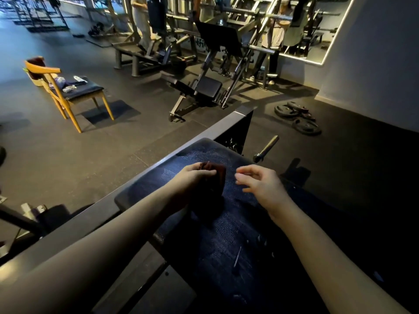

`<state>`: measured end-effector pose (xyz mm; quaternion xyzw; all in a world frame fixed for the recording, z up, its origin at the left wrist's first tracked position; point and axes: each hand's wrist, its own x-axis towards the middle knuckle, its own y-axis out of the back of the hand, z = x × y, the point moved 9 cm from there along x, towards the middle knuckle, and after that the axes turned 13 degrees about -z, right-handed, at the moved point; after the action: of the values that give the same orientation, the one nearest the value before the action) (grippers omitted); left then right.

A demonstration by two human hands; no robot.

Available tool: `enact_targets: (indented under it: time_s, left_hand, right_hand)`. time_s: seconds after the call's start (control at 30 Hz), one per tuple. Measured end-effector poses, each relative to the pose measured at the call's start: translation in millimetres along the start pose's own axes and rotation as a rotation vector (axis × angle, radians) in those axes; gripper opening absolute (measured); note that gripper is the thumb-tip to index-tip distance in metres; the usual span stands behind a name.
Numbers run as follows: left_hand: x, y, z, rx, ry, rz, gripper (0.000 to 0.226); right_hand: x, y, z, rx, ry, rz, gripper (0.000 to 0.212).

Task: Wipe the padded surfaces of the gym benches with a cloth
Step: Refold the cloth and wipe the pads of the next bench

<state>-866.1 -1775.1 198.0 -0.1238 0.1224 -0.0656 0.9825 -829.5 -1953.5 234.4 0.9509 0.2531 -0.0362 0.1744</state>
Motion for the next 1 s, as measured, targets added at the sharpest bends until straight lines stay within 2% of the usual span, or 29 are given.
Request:
enact_targets:
  time_s: [0.07, 0.13, 0.23, 0.3, 0.33, 0.4, 0.47, 0.53, 0.6, 0.67, 0.73, 0.87, 0.93, 1.0]
  left_hand:
    - [-10, -6, 1, -0.034, -0.039, -0.018, 0.029]
    - [-19, -4, 7, 0.03, -0.091, 0.005, 0.023]
    - [-30, 12, 13, 0.225, -0.079, 0.068, 0.018]
    - [-40, 34, 17, 0.328, -0.065, 0.116, 0.012]
    - [-47, 49, 20, 0.399, -0.073, 0.168, 0.012]
    - [-68, 83, 29, 0.638, -0.079, 0.335, 0.012]
    - [-98, 114, 36, 0.957, -0.028, 0.552, 0.012]
    - [-124, 134, 33, 1.125, 0.072, 0.672, 0.024]
    - [-140, 143, 22, 1.11, 0.117, 0.676, 0.035]
    - [-148, 151, 7, 0.986, 0.117, 0.64, 0.043]
    - [-154, 160, -5, 0.828, 0.102, 0.61, 0.048]
    - [-156, 179, -15, 0.587, 0.059, 0.524, 0.036]
    - [-157, 184, -14, 0.563, 0.033, 0.476, 0.034]
    - [-156, 188, -15, 0.58, 0.024, 0.441, 0.032]
  right_hand:
    - [7, -25, -4, 0.207, -0.042, -0.094, 0.025]
    - [12, -41, -8, 0.333, -0.038, -0.158, 0.028]
    - [16, -57, -6, 0.273, -0.067, -0.241, 0.02]
    - [25, -55, -2, 0.205, -0.106, -0.227, 0.015]
    - [32, -49, 0, 0.172, -0.105, -0.183, 0.013]
    - [51, -21, -2, 0.007, -0.052, 0.012, 0.021]
    - [63, 4, -18, -0.306, 0.032, 0.241, 0.022]
    - [74, 0, -31, -0.572, 0.103, 0.323, 0.021]
    - [86, -28, -30, -0.678, 0.077, 0.235, 0.021]
    - [87, -66, -29, -0.766, 0.057, 0.154, 0.02]
    - [74, -113, -37, -0.795, 0.117, 0.083, 0.019]
    - [11, -229, -63, -0.86, 0.534, -0.231, 0.02]
    - [-15, -247, -62, -0.861, 0.733, -0.396, 0.03]
    - [-16, -232, -62, -0.9, 0.817, -0.448, 0.036]
